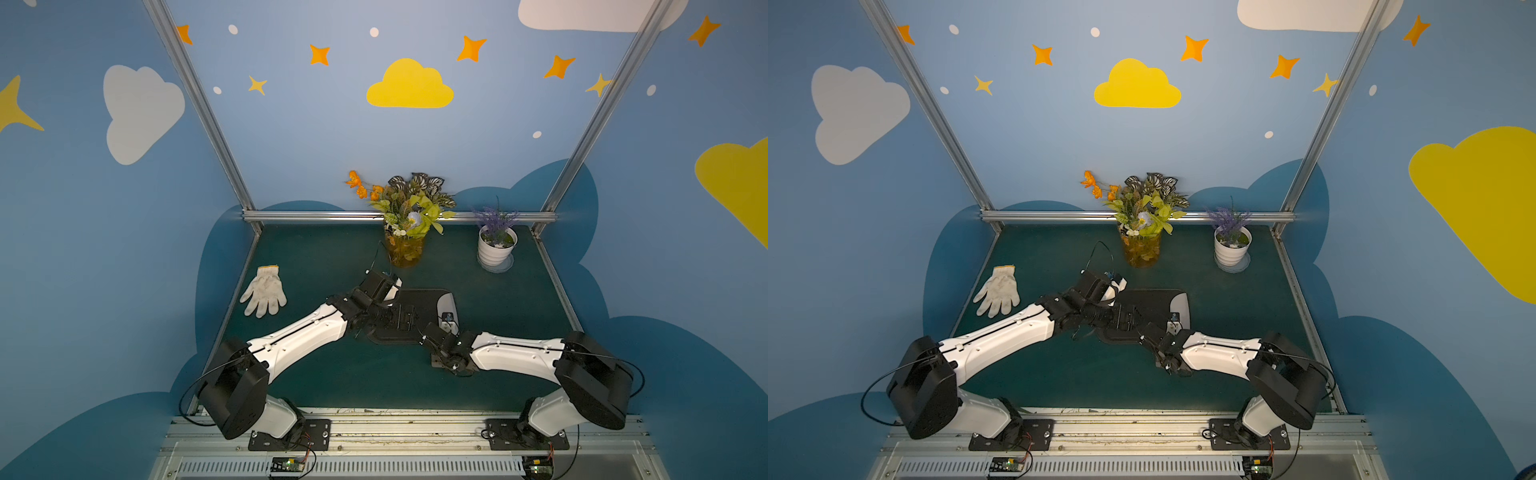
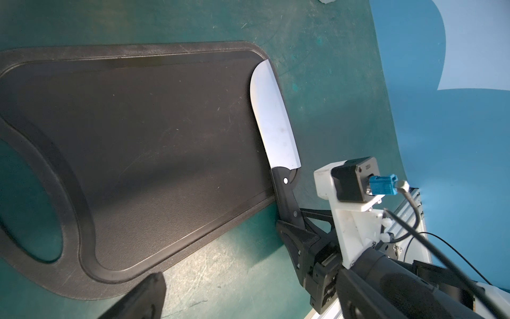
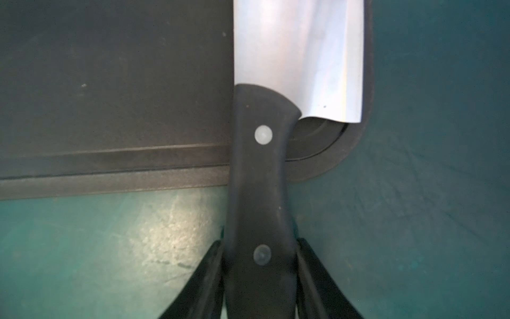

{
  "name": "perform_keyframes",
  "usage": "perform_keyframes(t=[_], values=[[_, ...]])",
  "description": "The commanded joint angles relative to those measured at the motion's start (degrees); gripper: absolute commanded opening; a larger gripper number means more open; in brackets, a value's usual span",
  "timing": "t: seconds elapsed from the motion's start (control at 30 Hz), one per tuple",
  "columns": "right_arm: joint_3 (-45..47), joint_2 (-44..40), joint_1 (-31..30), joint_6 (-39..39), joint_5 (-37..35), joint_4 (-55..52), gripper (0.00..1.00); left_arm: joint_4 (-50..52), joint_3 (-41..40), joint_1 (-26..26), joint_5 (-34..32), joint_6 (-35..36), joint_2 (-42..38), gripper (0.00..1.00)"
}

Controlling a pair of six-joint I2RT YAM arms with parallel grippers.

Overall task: Align the knife with the edge of the cutting board
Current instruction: Adjust the knife at the edge of the cutting board.

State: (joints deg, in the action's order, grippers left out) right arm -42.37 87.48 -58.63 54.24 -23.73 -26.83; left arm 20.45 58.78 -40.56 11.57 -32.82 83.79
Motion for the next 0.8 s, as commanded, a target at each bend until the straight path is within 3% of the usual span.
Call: perform_keyframes(t=[0.0, 0.77], values=[[0.8, -1.3, -0.8, 1.1, -1.3, -2.1, 0.42, 0.9, -0.4, -0.1, -0.7, 0.6, -1.7, 1.00], [-0.1, -1.0, -2.4, 1.9, -2.2, -3.0, 0.41, 1.3, -1.2, -0.1, -1.1, 0.4, -3.2, 1.00]])
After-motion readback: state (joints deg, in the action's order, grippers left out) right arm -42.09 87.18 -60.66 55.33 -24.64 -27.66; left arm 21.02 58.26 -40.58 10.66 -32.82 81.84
